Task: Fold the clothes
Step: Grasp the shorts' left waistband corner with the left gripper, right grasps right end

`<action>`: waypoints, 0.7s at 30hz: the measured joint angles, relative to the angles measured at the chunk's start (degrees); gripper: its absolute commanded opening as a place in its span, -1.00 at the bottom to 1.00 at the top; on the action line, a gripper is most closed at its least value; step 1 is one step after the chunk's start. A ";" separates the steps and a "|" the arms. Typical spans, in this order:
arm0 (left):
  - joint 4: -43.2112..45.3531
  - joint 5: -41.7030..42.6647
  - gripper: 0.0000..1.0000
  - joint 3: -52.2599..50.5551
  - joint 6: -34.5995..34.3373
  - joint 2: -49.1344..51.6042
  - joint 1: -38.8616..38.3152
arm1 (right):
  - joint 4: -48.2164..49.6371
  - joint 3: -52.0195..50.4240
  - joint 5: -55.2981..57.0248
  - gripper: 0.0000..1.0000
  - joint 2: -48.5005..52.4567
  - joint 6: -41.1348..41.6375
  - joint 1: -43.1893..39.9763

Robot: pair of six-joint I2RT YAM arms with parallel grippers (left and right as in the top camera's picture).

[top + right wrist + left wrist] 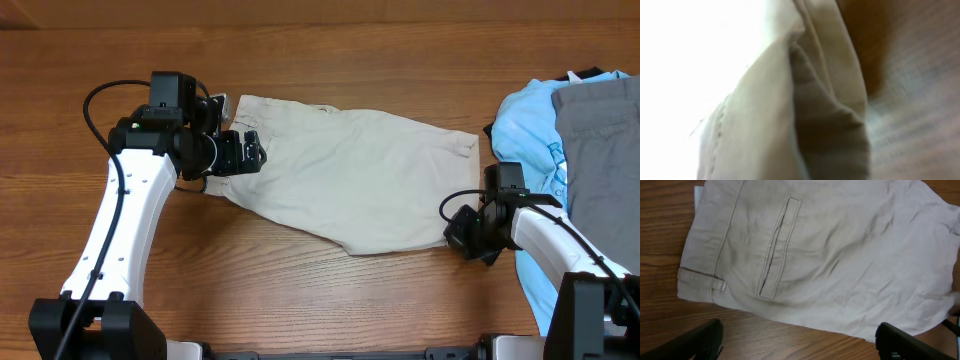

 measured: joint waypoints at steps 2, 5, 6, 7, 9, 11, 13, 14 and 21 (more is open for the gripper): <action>0.39 0.00 1.00 0.00 0.00 0.00 0.00 | 2.71 -0.24 -0.15 -0.92 0.00 0.42 0.00; 0.96 0.00 1.00 0.00 0.00 0.00 0.00 | 7.56 -0.66 -0.11 -0.92 0.13 0.94 0.00; 1.14 0.00 1.00 0.00 0.00 0.00 0.00 | 8.74 -0.70 0.02 -0.92 0.24 0.96 0.00; 1.25 0.00 1.00 0.00 0.00 0.00 0.02 | 9.44 -0.76 0.11 -0.88 0.35 0.94 0.00; 1.33 -0.02 1.00 0.00 0.00 0.00 0.00 | 9.60 -0.74 0.04 -0.48 0.44 0.79 0.00; 0.79 -0.35 1.00 0.00 0.00 0.00 0.04 | 7.78 0.17 -1.20 -0.20 0.52 -1.31 -0.02; 0.20 -0.74 1.00 0.09 -0.17 0.00 0.24 | 0.90 2.89 -1.11 -0.04 1.22 -4.39 -0.22; 0.07 -0.94 1.00 0.37 -0.55 0.00 0.61 | -2.82 4.44 -1.14 0.04 1.68 -5.55 -0.50; -0.42 -1.64 1.00 9.73 -1.31 -1.29 2.71 | -27.93 30.95 -0.20 0.64 3.10 -12.76 -1.88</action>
